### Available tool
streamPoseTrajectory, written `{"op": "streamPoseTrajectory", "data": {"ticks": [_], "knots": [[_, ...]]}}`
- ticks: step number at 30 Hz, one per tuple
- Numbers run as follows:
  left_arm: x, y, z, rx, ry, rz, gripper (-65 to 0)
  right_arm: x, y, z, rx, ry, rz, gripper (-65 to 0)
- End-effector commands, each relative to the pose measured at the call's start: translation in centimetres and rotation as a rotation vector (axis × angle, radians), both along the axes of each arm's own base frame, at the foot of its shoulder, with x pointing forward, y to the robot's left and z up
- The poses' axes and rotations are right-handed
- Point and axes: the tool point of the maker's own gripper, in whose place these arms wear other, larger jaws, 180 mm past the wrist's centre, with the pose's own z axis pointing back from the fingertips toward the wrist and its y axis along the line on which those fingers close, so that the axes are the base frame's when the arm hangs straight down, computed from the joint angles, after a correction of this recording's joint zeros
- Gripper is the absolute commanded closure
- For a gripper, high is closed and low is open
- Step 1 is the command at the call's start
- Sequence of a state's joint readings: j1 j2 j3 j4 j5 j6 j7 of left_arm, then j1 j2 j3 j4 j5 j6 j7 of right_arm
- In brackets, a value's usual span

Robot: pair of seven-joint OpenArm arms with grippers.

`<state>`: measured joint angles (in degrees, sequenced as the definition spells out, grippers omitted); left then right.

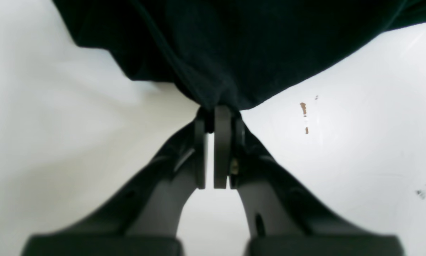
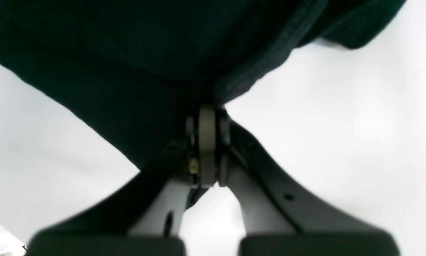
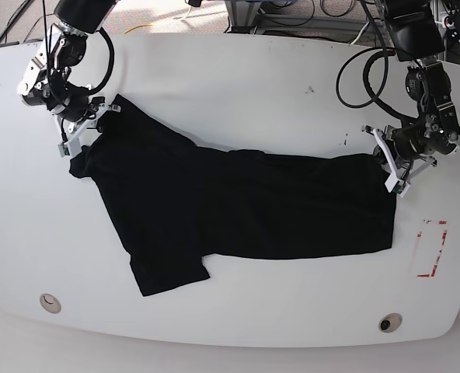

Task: Layout the t-shirt on the table in an organized manner, then fold the t-shirt properly
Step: 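Lift the shirt edges with both grippers, raising the shirt off the table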

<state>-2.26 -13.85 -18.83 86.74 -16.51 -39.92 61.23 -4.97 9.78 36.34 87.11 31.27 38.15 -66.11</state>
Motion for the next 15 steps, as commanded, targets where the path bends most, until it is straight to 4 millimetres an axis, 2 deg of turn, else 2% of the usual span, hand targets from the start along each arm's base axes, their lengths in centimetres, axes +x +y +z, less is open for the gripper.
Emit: {"op": "streamPoseTrajectory", "data": {"ticks": [1, 5, 11, 15], "knots": [[1.0, 0.2, 2.1, 0.019, -0.073, -0.015, -0.3, 0.5, -0.9, 1.6, -0.050, -0.045, 0.009, -1.4], [0.9, 0.0, 3.3, 0.041, -0.110, -0.031, -0.3, -0.1, -0.9, 3.1, -0.105, -0.057, 0.035, -1.3], [0.6, -0.1, 5.0, 0.095, -0.128, -0.053, -0.3, -0.7, -0.4, 6.3, -0.206, -0.090, 0.089, -1.3], [0.5, 0.6, 6.5, 0.152, -0.145, -0.066, -0.3, -0.7, -0.3, 8.7, -0.229, -0.144, 0.095, -1.3]]}}
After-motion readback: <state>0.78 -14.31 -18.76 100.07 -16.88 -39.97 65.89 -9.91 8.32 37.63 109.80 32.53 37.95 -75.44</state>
